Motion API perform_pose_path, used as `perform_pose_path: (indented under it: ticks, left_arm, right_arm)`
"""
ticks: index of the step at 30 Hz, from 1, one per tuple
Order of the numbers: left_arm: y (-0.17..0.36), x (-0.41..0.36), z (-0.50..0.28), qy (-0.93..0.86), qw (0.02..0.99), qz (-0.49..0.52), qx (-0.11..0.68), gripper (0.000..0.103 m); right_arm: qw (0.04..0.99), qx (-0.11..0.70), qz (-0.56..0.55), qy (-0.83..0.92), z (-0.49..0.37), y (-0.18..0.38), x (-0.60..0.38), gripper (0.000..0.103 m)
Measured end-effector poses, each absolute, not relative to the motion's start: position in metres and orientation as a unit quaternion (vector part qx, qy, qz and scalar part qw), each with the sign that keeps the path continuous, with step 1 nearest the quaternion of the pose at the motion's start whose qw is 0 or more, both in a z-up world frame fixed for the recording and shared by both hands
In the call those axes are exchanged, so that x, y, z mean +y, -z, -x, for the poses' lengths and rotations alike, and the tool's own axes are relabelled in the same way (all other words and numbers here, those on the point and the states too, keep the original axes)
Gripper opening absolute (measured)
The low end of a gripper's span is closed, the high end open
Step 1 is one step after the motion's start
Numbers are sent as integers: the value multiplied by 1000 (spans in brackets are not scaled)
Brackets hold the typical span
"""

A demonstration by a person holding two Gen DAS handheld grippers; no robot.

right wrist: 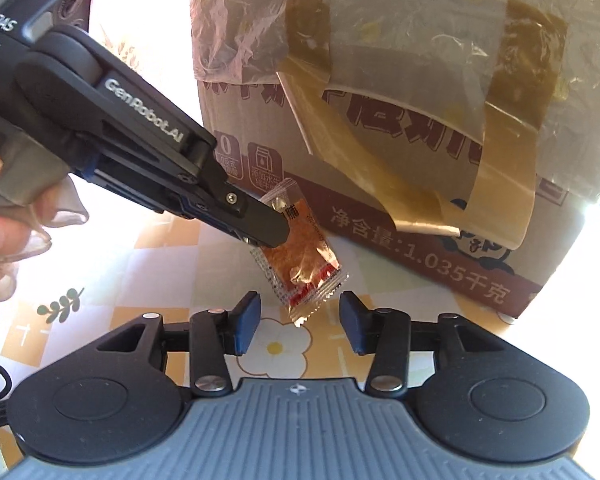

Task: Organize snacks
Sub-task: 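Carry both packets over the open box on the floor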

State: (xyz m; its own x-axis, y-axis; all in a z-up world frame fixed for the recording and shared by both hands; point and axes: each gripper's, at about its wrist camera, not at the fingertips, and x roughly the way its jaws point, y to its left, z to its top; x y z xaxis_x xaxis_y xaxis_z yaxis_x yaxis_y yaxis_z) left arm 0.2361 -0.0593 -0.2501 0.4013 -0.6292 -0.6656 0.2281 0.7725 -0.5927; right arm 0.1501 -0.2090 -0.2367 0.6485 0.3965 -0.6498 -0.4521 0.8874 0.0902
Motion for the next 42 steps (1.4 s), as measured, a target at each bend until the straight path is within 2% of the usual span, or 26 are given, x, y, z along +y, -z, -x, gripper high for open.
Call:
perform_pose_path:
  ticks: [4,5,6,7,15,19,22,32,42]
  left_arm:
    - [244,-56,-228,264,810,216,478,6]
    - [243,-56,-226,264,810,214,478,6]
    - [242,-58,-224,263,811,210,477,6]
    - [241,-59,-222,263,813,206,478,6]
    - [240,-62,-214,263,812,210,477,6]
    - [239,-65,-211,260,812,216,475,6]
    - [235,-67,-208,261,814,214,472,6]
    - [193,-61,-186,275,833,211,432,6]
    - [112,-59,-167,306,860,214,347,6]
  right_arm:
    - [909,338,39,-239,-148,231,-204,44]
    - [911,334,41,-240,-147,230,-202,40]
    - [912,329,46,-241,-144,229,-200,30]
    - [913,329,53,-236,-144,229,-198,28]
    - [912,338,88,-214,-150,231,-186,28]
    - [911,326,107,-230,-150,234,-184,11]
    - [913,318,111,-232,-143,233,-183,6]
    - [923,275,139,-230,-119,200,-180,4]
    - [943,192,179,-202,-97,123,-180,4]
